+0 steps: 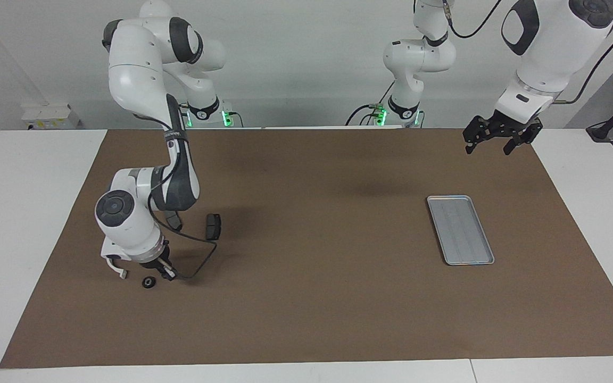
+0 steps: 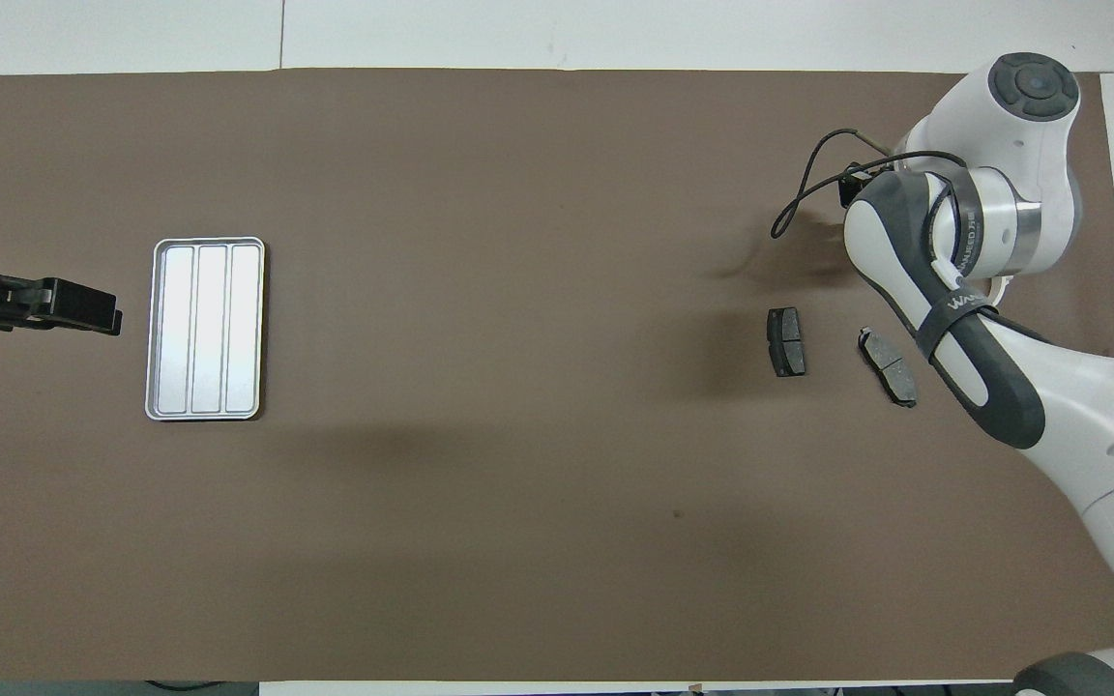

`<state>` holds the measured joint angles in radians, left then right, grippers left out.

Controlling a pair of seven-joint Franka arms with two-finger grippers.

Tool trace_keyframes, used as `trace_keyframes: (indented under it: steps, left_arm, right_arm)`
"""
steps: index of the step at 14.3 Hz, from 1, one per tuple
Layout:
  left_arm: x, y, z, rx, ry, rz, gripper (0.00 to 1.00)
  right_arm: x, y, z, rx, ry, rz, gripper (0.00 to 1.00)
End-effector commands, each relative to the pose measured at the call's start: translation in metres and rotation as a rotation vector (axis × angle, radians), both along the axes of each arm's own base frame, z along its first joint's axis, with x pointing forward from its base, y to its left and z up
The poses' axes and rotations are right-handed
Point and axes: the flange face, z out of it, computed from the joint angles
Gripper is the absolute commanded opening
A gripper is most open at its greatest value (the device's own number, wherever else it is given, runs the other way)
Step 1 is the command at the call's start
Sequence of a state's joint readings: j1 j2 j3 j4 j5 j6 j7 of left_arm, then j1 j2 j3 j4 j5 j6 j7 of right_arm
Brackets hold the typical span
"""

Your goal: Pick bearing gear from pile to tray

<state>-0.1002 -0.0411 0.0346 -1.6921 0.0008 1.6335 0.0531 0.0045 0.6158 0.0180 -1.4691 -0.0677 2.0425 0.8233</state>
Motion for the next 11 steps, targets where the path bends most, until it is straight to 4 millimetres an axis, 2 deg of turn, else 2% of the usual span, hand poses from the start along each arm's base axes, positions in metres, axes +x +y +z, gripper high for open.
trace_keyframes:
  steps: [1, 6, 9, 11]
  left_arm:
    - [-0.007, 0.000, 0.001, -0.018, -0.010, 0.002, 1.00]
    - [-0.007, 0.000, 0.001, -0.017, -0.010, 0.002, 1.00]
    - [-0.007, 0.000, 0.001, -0.018, -0.010, 0.002, 1.00]
    - [-0.007, 0.000, 0.001, -0.018, -0.009, 0.002, 1.00]
  right_arm:
    - [-0.013, 0.012, 0.047, -0.021, 0.019, 0.018, 0.00]
    - [-0.053, 0.064, 0.144, -0.034, 0.053, 0.124, 0.00]
    - [-0.093, 0.119, 0.208, -0.008, 0.055, 0.215, 0.00]
    - [-0.119, 0.160, 0.233, 0.036, 0.057, 0.270, 0.00]
